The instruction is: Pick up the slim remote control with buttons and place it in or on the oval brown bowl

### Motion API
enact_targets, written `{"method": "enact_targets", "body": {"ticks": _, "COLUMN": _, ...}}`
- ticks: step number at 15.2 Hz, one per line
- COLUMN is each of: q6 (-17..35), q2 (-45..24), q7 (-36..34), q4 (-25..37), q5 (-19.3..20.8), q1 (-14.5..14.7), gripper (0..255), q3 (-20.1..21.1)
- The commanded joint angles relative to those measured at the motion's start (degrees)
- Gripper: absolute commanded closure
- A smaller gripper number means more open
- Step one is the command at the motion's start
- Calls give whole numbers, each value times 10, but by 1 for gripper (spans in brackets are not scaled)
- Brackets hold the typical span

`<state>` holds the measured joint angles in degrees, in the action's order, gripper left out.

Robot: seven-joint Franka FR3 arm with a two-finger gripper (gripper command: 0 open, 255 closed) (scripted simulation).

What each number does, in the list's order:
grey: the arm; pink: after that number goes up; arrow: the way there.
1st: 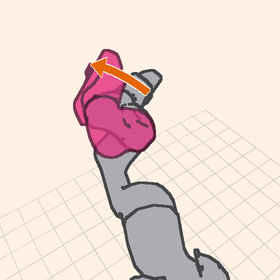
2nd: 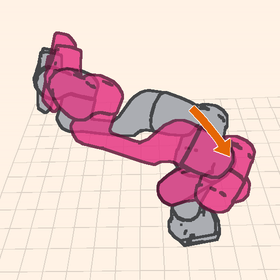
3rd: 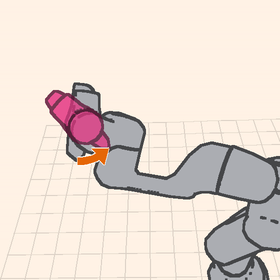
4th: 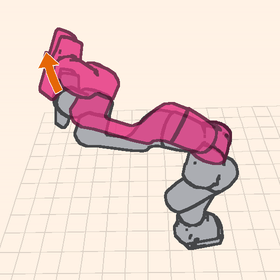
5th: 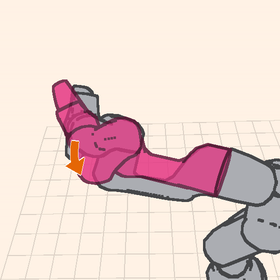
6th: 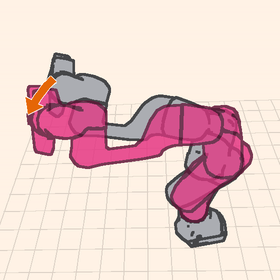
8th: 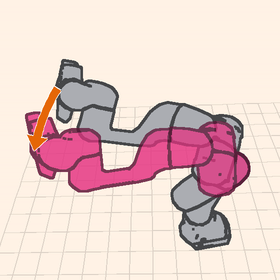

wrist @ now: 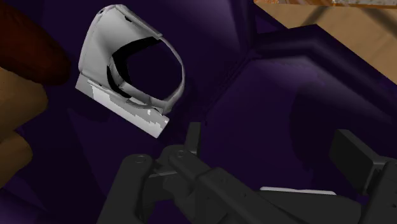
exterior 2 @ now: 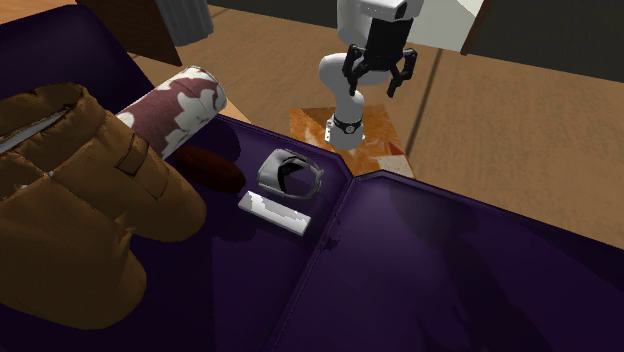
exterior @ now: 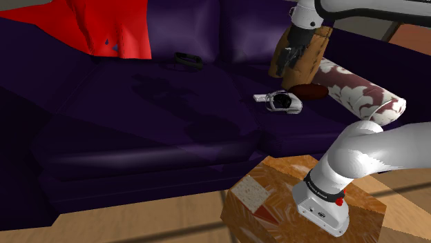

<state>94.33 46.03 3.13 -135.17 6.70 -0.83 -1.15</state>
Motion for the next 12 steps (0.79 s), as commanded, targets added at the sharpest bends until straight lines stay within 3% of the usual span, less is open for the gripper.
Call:
{"method": "enact_targets", "body": {"ticks": 1, "q6": 0, "q2": 0, "q7": 0, "q4": 0, "q5": 0, "q1": 0, "gripper": 0, "q3": 0}}
{"method": "enact_targets", "body": {"ticks": 12, "q6": 144, "q2": -107, "q7": 280, "q4": -39, "q5": 67, "q1": 25, "gripper": 0, "q3": -174}}
